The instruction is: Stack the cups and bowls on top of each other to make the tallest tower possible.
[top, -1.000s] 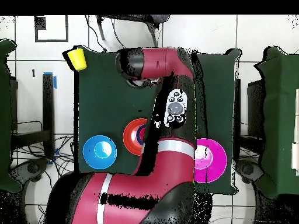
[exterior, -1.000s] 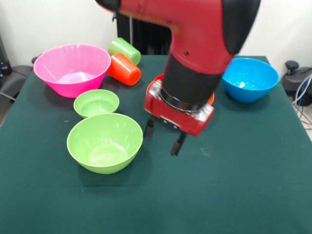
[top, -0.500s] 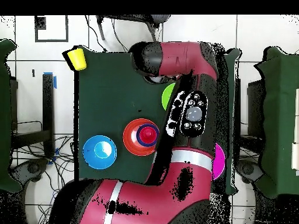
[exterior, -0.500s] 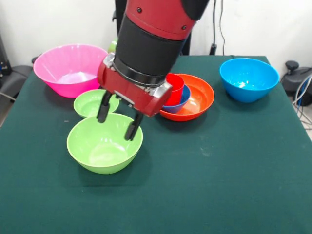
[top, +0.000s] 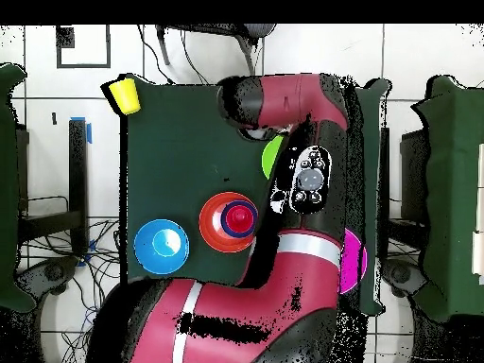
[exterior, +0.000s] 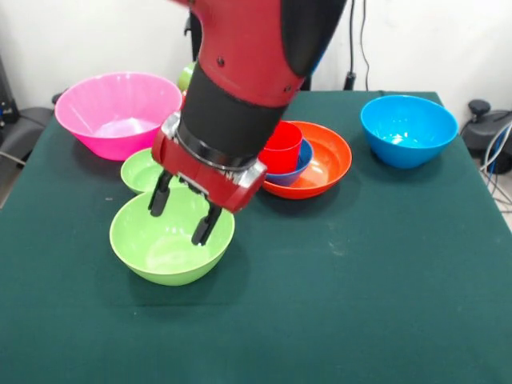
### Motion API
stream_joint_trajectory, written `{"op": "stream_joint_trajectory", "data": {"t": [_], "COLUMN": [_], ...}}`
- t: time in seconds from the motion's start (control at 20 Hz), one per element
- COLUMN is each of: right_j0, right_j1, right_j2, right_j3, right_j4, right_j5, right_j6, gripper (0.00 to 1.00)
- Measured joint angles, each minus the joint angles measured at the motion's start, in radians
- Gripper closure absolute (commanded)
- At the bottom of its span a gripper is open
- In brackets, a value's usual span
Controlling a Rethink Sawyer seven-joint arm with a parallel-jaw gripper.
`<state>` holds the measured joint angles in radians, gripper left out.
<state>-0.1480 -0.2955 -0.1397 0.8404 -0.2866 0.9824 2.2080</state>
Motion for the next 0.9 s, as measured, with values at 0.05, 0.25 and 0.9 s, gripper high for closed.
{"op": "stream_joint_trajectory", "data": {"t": [0.05,0.25,0.9], "right_j0": [-0.001,-0.012,-0.038], "right_j1": [0.007,0.048,0.104], "right_j2": [0.001,0.01,0.025], "right_j3": [-0.002,-0.016,-0.014], "right_j4": [0.0,0.0,0.0], "right_j5": [0.0,0.0,0.0], "right_j6": [0.0,0.0,0.0], "gripper": [0.0,0.0,0.0]}}
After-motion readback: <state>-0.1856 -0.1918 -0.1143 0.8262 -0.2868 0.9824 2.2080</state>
